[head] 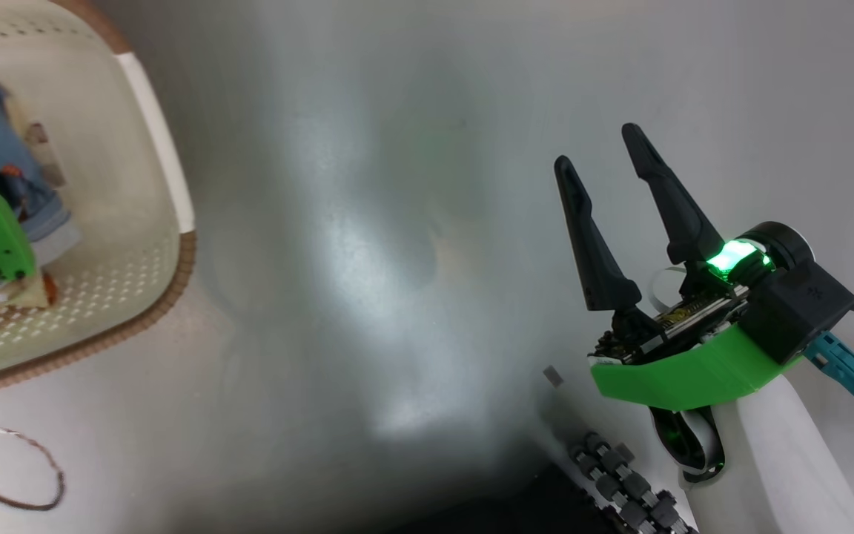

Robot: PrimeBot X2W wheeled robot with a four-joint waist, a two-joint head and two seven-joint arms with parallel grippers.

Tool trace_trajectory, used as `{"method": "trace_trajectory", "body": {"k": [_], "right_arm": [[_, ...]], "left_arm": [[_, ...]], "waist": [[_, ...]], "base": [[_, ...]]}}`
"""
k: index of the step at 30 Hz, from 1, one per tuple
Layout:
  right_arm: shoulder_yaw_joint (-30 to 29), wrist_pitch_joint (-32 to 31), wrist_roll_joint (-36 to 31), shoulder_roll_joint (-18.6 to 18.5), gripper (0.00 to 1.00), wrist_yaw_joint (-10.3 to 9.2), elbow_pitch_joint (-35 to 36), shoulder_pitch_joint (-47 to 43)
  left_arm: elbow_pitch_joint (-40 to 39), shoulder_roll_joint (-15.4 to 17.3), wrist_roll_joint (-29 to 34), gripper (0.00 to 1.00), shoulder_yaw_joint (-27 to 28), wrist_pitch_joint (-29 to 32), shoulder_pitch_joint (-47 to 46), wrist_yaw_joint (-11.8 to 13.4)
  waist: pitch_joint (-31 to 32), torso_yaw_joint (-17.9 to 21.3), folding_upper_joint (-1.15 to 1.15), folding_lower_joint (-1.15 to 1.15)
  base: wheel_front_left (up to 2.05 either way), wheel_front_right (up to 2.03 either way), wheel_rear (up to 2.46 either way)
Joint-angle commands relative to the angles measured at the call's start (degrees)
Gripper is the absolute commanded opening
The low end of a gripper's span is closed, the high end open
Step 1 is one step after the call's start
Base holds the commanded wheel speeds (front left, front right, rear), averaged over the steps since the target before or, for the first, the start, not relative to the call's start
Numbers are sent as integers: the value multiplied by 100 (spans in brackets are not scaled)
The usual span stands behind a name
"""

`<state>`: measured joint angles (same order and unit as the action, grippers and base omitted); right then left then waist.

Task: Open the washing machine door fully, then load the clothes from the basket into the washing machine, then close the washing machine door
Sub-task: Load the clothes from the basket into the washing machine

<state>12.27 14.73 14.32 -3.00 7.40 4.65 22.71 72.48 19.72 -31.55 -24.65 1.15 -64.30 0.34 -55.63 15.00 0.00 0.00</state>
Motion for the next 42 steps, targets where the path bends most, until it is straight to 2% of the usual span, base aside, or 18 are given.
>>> {"method": "trace_trajectory", "body": {"k": [1, 7, 9, 10, 18, 27, 32, 35, 40, 42], "right_arm": [[135, 26, 58, 13, 100, 9, 152, -177], [142, 26, 87, 13, 100, 9, 175, -189], [146, 27, 93, 13, 100, 9, 174, -183], [146, 27, 92, 13, 100, 9, 171, -179], [71, 27, 82, 13, 100, 9, 154, -143], [-54, 27, -118, 13, 100, 9, 115, -187], [-147, 27, -300, 13, 100, 9, 68, -252], [-238, 27, -418, 13, 100, 9, 14, -330], [-383, 27, -547, 13, 100, 9, -68, -496], [-437, 27, -615, 13, 100, 9, -107, -570]], "left_arm": [[30, 309, -22, 100, 59, 167, 33, 91], [81, 384, -85, 98, 73, 538, -69, 254], [89, 401, -97, 29, 67, 601, -87, 269], [92, 411, -97, 0, 60, 613, -99, 279], [96, 389, -172, 0, 79, 434, -143, 297], [-6, 260, -228, 0, 91, -314, -36, 190], [-67, 79, -329, 0, 165, -958, 171, 170], [-151, -19, -421, 0, 241, -1399, 418, 73], [-507, -64, -484, 0, 399, -1601, 835, 55], [-960, -12, -424, 0, 538, -1609, 1038, 147]], "waist": [[-211, 212, 0, 0], [-284, 227, 0, 0], [-289, 223, 0, 0], [-289, 219, 0, 0], [-190, 133, 0, 0], [130, -163, 0, 0], [461, -416, 0, 0], [788, -591, 0, 0], [1230, -799, 0, 0], [1411, -876, 0, 0]], "base": [[0, 0, 0], [0, 0, 0], [0, 0, 0], [0, 0, 0], [0, 0, 0], [0, 0, 0], [0, 0, 0], [0, 0, 0], [0, 0, 0], [0, 0, 0]]}}
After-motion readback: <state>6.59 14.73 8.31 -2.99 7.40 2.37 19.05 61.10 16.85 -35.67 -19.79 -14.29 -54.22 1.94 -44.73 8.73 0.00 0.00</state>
